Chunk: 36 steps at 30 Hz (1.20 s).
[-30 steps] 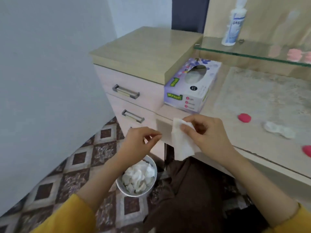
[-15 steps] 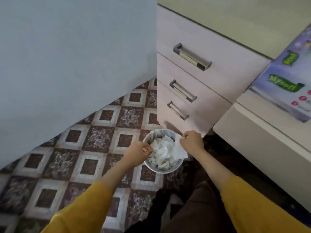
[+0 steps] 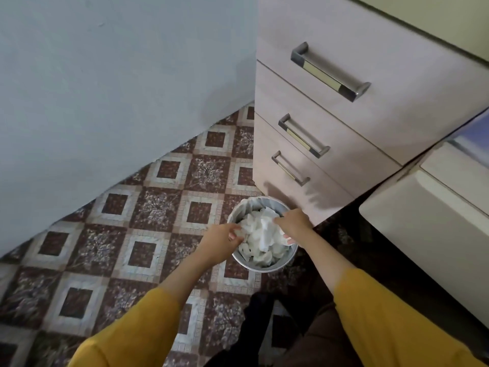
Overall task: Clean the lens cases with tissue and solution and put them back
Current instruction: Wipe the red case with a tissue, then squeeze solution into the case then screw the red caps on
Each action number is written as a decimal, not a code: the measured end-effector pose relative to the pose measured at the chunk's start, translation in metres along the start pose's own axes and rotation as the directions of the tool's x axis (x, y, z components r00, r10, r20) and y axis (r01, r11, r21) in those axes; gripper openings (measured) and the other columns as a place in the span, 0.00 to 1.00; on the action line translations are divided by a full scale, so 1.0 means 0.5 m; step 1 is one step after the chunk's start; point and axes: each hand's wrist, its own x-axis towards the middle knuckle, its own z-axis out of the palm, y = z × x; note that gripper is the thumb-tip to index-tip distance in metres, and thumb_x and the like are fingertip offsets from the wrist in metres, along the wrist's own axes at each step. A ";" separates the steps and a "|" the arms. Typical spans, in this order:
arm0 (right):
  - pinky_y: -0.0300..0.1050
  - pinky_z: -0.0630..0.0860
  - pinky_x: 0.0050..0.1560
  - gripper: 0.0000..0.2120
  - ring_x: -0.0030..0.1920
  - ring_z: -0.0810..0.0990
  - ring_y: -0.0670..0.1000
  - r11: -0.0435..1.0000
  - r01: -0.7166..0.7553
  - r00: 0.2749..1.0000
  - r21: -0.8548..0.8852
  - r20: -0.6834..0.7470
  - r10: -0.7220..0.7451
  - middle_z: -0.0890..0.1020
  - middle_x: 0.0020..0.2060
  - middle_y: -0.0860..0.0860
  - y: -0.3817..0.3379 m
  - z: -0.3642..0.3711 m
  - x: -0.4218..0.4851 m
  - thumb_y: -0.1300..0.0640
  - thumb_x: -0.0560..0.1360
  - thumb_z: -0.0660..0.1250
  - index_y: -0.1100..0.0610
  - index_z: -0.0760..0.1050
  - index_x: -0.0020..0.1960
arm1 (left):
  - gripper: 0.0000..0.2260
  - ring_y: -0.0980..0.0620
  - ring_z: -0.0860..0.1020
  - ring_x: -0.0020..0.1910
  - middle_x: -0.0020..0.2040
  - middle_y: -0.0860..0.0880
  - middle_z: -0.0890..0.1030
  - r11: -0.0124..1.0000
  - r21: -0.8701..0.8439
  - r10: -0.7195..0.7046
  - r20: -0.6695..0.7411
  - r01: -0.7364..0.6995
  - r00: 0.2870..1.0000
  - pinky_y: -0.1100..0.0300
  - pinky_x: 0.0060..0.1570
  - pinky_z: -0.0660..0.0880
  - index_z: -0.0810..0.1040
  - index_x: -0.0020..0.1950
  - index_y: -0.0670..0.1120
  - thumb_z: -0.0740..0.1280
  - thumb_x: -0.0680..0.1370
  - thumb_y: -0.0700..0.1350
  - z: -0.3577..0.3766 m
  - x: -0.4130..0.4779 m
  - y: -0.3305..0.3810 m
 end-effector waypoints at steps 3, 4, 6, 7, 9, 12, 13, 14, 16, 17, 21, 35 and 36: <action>0.38 0.63 0.29 0.18 0.33 0.70 0.48 0.994 0.062 0.998 -0.096 0.015 -0.061 0.69 0.30 0.49 0.006 -0.001 0.001 0.52 0.76 0.64 0.57 0.64 0.31 | 0.16 0.50 0.78 0.50 0.51 0.47 0.81 1.000 0.008 -0.007 0.008 0.007 1.000 0.58 0.51 0.74 0.74 0.63 0.45 0.63 0.77 0.48 0.000 0.000 0.003; 0.37 0.62 0.28 0.18 0.34 0.71 0.49 0.992 0.073 0.997 -0.103 0.024 -0.071 0.69 0.30 0.49 0.008 -0.002 -0.001 0.52 0.76 0.64 0.56 0.65 0.31 | 0.16 0.50 0.78 0.50 0.52 0.47 0.81 1.000 0.009 -0.012 0.013 0.012 1.000 0.58 0.51 0.74 0.74 0.63 0.45 0.63 0.77 0.48 -0.001 0.000 0.004; 0.37 0.68 0.36 0.11 0.48 0.76 0.54 0.990 0.102 0.994 -0.093 0.050 -0.098 0.78 0.41 0.51 0.010 -0.003 -0.002 0.52 0.76 0.64 0.60 0.75 0.42 | 0.16 0.50 0.78 0.50 0.52 0.47 0.81 1.000 0.018 -0.016 0.027 0.015 1.000 0.57 0.51 0.75 0.74 0.63 0.45 0.63 0.77 0.48 -0.003 -0.003 0.009; 0.39 0.71 0.46 0.14 0.56 0.75 0.55 0.987 0.122 0.992 -0.107 0.056 -0.116 0.79 0.52 0.55 0.012 -0.005 -0.004 0.52 0.76 0.64 0.63 0.76 0.54 | 0.15 0.50 0.78 0.50 0.52 0.47 0.81 1.000 0.023 -0.013 0.031 0.013 0.999 0.56 0.52 0.75 0.74 0.63 0.45 0.63 0.77 0.48 -0.005 -0.005 0.013; 0.43 0.69 0.58 0.22 0.63 0.72 0.56 0.974 0.164 0.985 -0.156 0.073 -0.154 0.73 0.64 0.57 0.009 -0.012 -0.021 0.52 0.77 0.63 0.63 0.70 0.66 | 0.15 0.50 0.78 0.50 0.52 0.47 0.81 0.999 0.034 -0.001 0.024 0.001 1.000 0.55 0.52 0.75 0.75 0.62 0.45 0.63 0.77 0.48 -0.011 -0.012 0.025; 0.41 0.70 0.55 0.22 0.60 0.74 0.53 0.970 0.215 0.976 -0.111 0.056 -0.209 0.75 0.63 0.55 0.005 -0.023 -0.053 0.52 0.75 0.66 0.60 0.70 0.66 | 0.14 0.51 0.78 0.49 0.52 0.47 0.81 0.998 0.049 0.039 -0.002 -0.039 0.999 0.58 0.52 0.75 0.76 0.61 0.44 0.63 0.77 0.48 -0.027 -0.030 0.050; 0.39 0.70 0.53 0.22 0.57 0.76 0.52 0.967 0.237 0.971 -0.098 0.046 -0.234 0.76 0.61 0.55 0.002 -0.029 -0.068 0.52 0.74 0.67 0.59 0.72 0.65 | 0.14 0.52 0.78 0.49 0.52 0.47 0.81 0.997 0.056 0.058 -0.011 -0.057 0.998 0.59 0.51 0.75 0.76 0.60 0.44 0.63 0.78 0.48 -0.033 -0.039 0.059; 0.38 0.70 0.51 0.21 0.56 0.76 0.51 0.958 0.269 0.963 -0.102 0.040 -0.266 0.77 0.60 0.54 -0.002 -0.035 -0.086 0.52 0.74 0.67 0.59 0.73 0.64 | 0.13 0.52 0.78 0.48 0.52 0.47 0.81 0.995 0.062 0.079 -0.024 -0.078 0.997 0.60 0.51 0.74 0.76 0.60 0.44 0.63 0.78 0.48 -0.041 -0.049 0.070; 0.39 0.71 0.51 0.18 0.55 0.77 0.51 0.930 0.348 0.937 -0.123 0.021 -0.348 0.79 0.58 0.54 -0.009 -0.052 -0.125 0.53 0.74 0.68 0.59 0.76 0.61 | 0.13 0.54 0.78 0.47 0.52 0.48 0.82 0.992 0.055 0.114 -0.064 -0.110 0.991 0.61 0.50 0.74 0.77 0.59 0.45 0.64 0.77 0.48 -0.055 -0.074 0.093; 0.40 0.72 0.53 0.16 0.55 0.77 0.51 0.910 0.391 0.919 -0.136 0.012 -0.393 0.79 0.57 0.54 -0.014 -0.064 -0.150 0.53 0.74 0.67 0.60 0.77 0.59 | 0.12 0.55 0.77 0.46 0.52 0.49 0.82 0.991 0.045 0.127 -0.083 -0.124 0.988 0.63 0.49 0.73 0.78 0.58 0.45 0.64 0.77 0.48 -0.061 -0.087 0.106; 0.38 0.71 0.51 0.15 0.50 0.76 0.47 0.816 0.550 0.827 -0.179 -0.020 -0.562 0.81 0.53 0.53 -0.016 -0.123 -0.266 0.51 0.73 0.67 0.58 0.79 0.57 | 0.11 0.63 0.75 0.40 0.48 0.52 0.82 0.969 0.054 0.246 -0.159 -0.240 0.956 0.78 0.36 0.68 0.79 0.56 0.48 0.65 0.76 0.49 -0.081 -0.152 0.171; 0.42 0.72 0.55 0.16 0.50 0.78 0.45 0.743 0.575 0.603 -0.343 -0.437 -0.668 0.81 0.53 0.45 0.162 -0.420 -0.592 0.48 0.73 0.66 0.51 0.77 0.59 | 0.08 0.66 0.77 0.41 0.40 0.60 0.79 0.686 0.087 0.726 -0.133 -0.722 0.674 0.73 0.43 0.71 0.81 0.52 0.51 0.68 0.74 0.46 -0.063 -0.274 0.561; 0.41 0.71 0.55 0.16 0.50 0.78 0.45 0.760 0.549 0.603 -0.348 -0.466 -0.648 0.81 0.54 0.45 0.181 -0.443 -0.601 0.48 0.73 0.66 0.50 0.77 0.60 | 0.08 0.67 0.76 0.41 0.40 0.59 0.80 0.660 0.072 0.750 -0.122 -0.748 0.650 0.74 0.43 0.70 0.81 0.52 0.50 0.68 0.74 0.45 -0.052 -0.276 0.593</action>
